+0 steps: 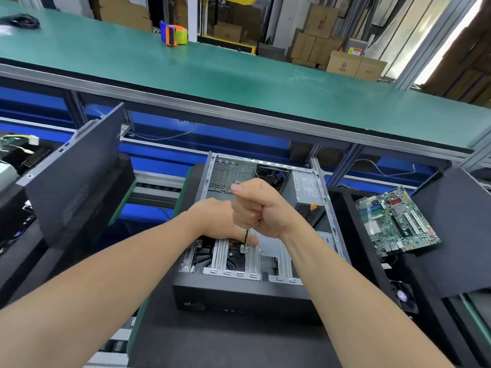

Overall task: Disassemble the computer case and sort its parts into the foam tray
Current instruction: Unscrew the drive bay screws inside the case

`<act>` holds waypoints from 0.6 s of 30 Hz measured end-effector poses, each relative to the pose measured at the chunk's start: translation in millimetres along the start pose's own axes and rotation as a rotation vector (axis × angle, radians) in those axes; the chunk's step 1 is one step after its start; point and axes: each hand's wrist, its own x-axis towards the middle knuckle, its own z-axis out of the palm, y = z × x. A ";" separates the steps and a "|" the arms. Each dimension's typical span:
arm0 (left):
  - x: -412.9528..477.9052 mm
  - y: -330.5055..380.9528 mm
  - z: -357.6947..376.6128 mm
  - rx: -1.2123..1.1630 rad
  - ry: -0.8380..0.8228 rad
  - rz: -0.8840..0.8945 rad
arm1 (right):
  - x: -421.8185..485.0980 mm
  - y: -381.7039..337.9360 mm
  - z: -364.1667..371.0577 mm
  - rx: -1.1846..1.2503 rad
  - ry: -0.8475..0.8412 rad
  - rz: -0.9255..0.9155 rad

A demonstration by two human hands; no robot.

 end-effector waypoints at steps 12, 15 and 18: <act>-0.4 -2.5 2.5 0.077 0.018 -0.063 | 0.1 7.4 25.2 -0.057 0.612 -0.192; -1.0 -2.4 0.6 0.125 -0.014 -0.104 | -1.1 11.6 32.2 -0.280 0.998 -0.198; -3.0 -2.4 -0.1 0.146 -0.020 -0.129 | -0.6 15.9 37.5 -0.330 1.270 -0.195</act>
